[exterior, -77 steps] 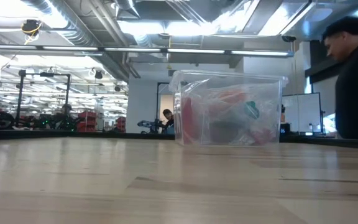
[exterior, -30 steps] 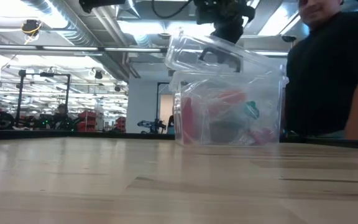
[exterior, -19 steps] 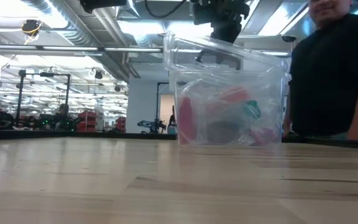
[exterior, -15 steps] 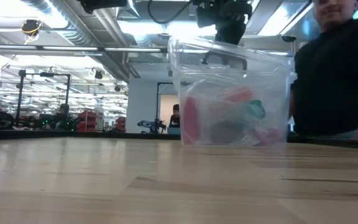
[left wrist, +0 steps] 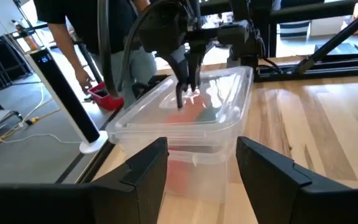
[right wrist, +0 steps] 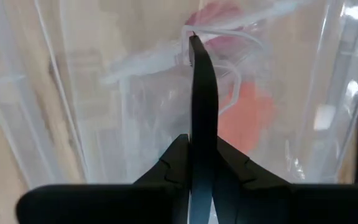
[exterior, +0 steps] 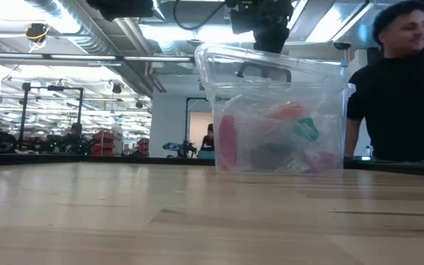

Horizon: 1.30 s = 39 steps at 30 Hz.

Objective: Roll bandage
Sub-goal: Close the transparent bin

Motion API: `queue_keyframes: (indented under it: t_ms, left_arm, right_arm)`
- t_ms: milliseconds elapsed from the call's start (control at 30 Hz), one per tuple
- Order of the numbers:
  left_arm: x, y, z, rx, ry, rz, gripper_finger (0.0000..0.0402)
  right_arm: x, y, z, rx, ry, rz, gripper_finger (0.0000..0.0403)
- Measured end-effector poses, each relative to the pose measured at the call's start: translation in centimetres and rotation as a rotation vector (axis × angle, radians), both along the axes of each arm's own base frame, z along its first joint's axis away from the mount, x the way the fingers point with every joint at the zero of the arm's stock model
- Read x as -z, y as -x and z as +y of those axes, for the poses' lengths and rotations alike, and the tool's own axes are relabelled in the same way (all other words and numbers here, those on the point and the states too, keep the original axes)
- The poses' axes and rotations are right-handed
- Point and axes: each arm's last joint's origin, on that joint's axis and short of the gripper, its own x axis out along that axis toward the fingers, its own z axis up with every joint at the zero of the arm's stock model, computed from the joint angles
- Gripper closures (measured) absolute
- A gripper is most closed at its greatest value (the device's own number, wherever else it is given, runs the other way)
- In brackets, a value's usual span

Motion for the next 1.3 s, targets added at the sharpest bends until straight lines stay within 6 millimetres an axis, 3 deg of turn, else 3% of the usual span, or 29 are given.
queue_keyframes:
  t_ms: [433, 800, 1300]
  left_arm:
    - [0.0, -0.2, 0.0, 0.008, -0.038, 0.006, 0.0218]
    - [-0.1, -0.2, 0.0, 0.011, -0.048, 0.002, 0.0218]
    - [0.0, -0.2, 0.0, 0.008, -0.038, 0.005, 0.0218]
  right_arm:
    - [-2.9, 1.2, 0.4, 0.067, 0.013, 0.021, 0.0359]
    - [0.7, 1.1, 0.3, 0.089, 0.028, 0.147, 0.0361]
    - [2.2, -0.2, 0.4, 0.037, 0.019, 0.046, 0.0359]
